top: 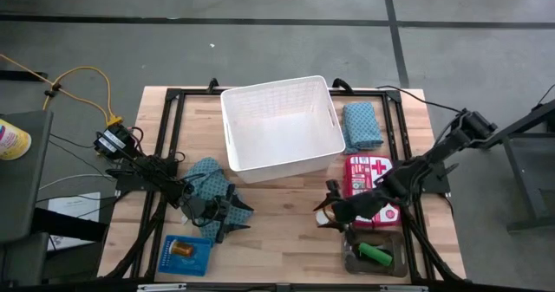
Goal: Pick & place medical supplies in basket/bin
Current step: Put the bottom orange pill bottle into the blue bin
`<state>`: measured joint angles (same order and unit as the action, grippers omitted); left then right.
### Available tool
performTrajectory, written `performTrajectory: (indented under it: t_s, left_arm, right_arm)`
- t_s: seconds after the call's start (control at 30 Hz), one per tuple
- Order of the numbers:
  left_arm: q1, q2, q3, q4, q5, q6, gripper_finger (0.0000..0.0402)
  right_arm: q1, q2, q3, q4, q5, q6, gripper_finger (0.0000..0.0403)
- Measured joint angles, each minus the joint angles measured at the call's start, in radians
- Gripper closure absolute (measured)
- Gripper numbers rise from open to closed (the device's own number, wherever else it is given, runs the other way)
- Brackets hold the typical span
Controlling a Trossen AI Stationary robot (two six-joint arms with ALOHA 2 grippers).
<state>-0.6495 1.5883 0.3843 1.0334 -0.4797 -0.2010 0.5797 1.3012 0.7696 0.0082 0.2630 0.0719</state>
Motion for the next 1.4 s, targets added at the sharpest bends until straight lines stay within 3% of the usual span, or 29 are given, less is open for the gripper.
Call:
performTrajectory:
  t_s: [0.47, 0.83, 1.4]
  left_arm:
    - [0.000, 0.000, 0.000, 0.000, 0.000, 0.000, 0.0149]
    - [0.000, 0.000, 0.000, 0.000, 0.000, 0.000, 0.0149]
    - [0.000, 0.000, 0.000, 0.000, 0.000, 0.000, 0.0149]
  right_arm:
    - [-0.006, 0.089, 0.000, -0.123, 0.070, 0.126, 0.0190]
    - [-0.066, 0.090, 0.000, -0.160, -0.033, 0.151, 0.0136]
    - [-0.042, 0.164, 0.000, -0.203, -0.086, 0.268, 0.0133]
